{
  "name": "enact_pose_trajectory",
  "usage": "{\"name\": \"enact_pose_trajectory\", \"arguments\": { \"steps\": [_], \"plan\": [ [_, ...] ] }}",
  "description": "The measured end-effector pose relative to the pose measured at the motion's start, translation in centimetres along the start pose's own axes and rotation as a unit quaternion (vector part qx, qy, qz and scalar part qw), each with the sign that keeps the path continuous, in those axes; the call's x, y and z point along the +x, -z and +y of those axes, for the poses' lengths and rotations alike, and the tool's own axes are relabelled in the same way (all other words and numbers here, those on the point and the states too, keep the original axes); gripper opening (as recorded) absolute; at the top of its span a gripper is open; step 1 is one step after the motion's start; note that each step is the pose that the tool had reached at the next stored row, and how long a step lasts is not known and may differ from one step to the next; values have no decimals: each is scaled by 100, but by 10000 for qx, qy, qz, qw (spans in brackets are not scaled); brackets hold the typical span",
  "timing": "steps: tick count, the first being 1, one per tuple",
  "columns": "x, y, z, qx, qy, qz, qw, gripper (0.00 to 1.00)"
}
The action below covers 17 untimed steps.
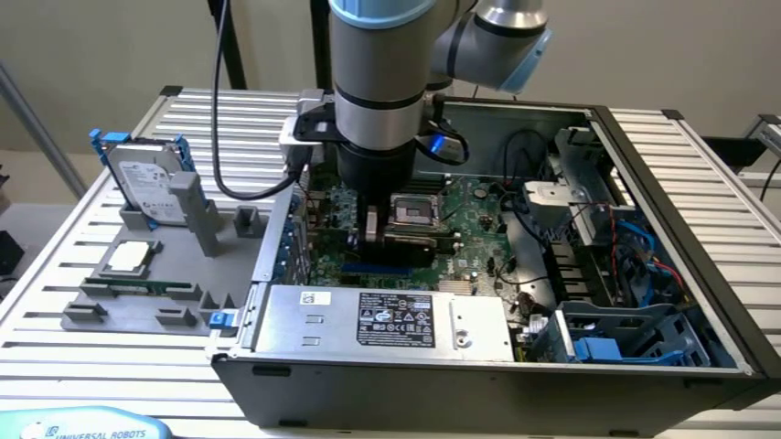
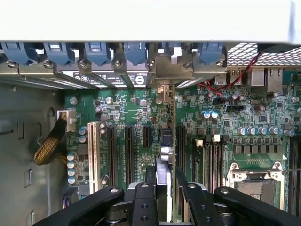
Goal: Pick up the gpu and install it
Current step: 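Insert the gpu into the slot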
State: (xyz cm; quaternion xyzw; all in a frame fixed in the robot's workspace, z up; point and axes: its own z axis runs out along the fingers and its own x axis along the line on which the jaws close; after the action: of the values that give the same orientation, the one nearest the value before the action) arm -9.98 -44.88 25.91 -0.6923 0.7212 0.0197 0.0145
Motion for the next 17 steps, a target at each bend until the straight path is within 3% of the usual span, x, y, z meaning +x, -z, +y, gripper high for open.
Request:
{"name": "enact_pose_trajectory", "arguments": {
  "steps": [17],
  "plan": [
    [-10, -53, 20, 1, -1, 51, 10000, 27]
  ]
}}
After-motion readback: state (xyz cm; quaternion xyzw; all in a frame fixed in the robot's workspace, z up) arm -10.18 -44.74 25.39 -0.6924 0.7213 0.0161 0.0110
